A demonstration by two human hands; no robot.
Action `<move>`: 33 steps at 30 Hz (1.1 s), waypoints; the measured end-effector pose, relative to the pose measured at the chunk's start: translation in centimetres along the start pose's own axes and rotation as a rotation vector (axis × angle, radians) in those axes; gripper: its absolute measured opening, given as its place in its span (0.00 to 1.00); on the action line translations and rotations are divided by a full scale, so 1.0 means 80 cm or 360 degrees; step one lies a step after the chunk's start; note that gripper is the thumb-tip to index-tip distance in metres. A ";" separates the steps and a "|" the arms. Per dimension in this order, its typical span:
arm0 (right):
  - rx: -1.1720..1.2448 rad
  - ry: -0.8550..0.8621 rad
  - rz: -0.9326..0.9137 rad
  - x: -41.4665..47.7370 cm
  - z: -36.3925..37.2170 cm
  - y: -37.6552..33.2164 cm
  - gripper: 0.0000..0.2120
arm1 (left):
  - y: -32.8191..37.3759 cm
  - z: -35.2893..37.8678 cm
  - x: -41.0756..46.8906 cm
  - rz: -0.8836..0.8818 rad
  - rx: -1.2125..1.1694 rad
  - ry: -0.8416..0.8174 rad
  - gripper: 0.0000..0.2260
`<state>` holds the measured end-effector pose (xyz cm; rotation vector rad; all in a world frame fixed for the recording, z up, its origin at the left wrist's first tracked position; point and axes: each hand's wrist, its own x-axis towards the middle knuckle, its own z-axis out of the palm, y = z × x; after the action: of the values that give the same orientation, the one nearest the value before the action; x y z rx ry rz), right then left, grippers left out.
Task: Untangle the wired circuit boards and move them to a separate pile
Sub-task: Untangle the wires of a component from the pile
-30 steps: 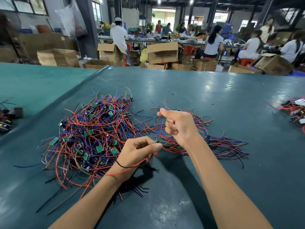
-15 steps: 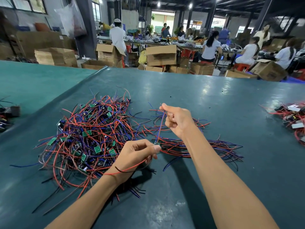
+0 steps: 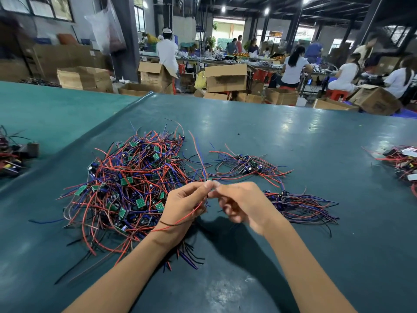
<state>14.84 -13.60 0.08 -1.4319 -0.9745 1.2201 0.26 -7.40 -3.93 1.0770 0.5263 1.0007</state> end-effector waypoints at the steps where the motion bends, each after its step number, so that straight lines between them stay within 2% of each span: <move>1: 0.0088 -0.0072 0.0015 -0.005 0.004 0.005 0.15 | 0.000 0.000 0.000 0.0021 0.0021 -0.0017 0.13; 3: 0.0245 -0.0130 0.0001 -0.008 0.006 0.011 0.19 | 0.000 -0.001 0.000 0.0053 0.0026 -0.0036 0.11; 7: 0.0282 -0.0236 -0.0032 -0.014 0.005 0.014 0.04 | -0.001 -0.004 0.002 0.0025 0.0018 0.0077 0.20; 9: 0.0227 -0.0241 -0.0031 -0.014 0.011 0.017 0.02 | -0.001 -0.005 0.003 -0.0028 -0.0048 0.0065 0.19; 11: 0.0203 -0.0198 -0.0063 -0.011 0.018 0.020 0.03 | 0.000 -0.007 0.005 -0.0105 -0.0152 0.0024 0.15; 15: 0.0160 -0.0087 -0.0139 -0.007 0.021 0.026 0.06 | 0.002 -0.007 0.005 -0.0204 -0.0215 -0.0038 0.16; 19: 0.0173 -0.0060 -0.0087 -0.004 0.019 0.028 0.08 | 0.009 -0.002 0.003 -0.0310 -0.0188 -0.0041 0.13; 20: 0.0187 -0.0063 -0.0077 -0.004 0.019 0.028 0.07 | 0.009 -0.001 0.004 -0.0333 -0.0193 -0.0030 0.14; 22: 0.0181 -0.0080 -0.0093 -0.005 0.018 0.029 0.06 | 0.009 -0.002 0.005 -0.0350 -0.0202 -0.0039 0.23; 24: 0.0145 -0.0125 -0.0116 -0.006 0.019 0.030 0.08 | 0.009 -0.003 0.004 -0.0330 -0.0162 -0.0075 0.30; 29: 0.0063 -0.0179 -0.0144 -0.010 0.025 0.033 0.10 | 0.010 -0.009 0.006 -0.0362 -0.0012 -0.0154 0.17; 33: 0.0049 -0.0083 -0.0173 -0.013 0.031 0.034 0.13 | 0.007 -0.012 0.008 -0.0343 0.0054 -0.0120 0.25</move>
<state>12.16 -14.74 -2.44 -1.3115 -1.0510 1.1925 -0.39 -6.30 -3.76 1.0593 0.5860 0.7619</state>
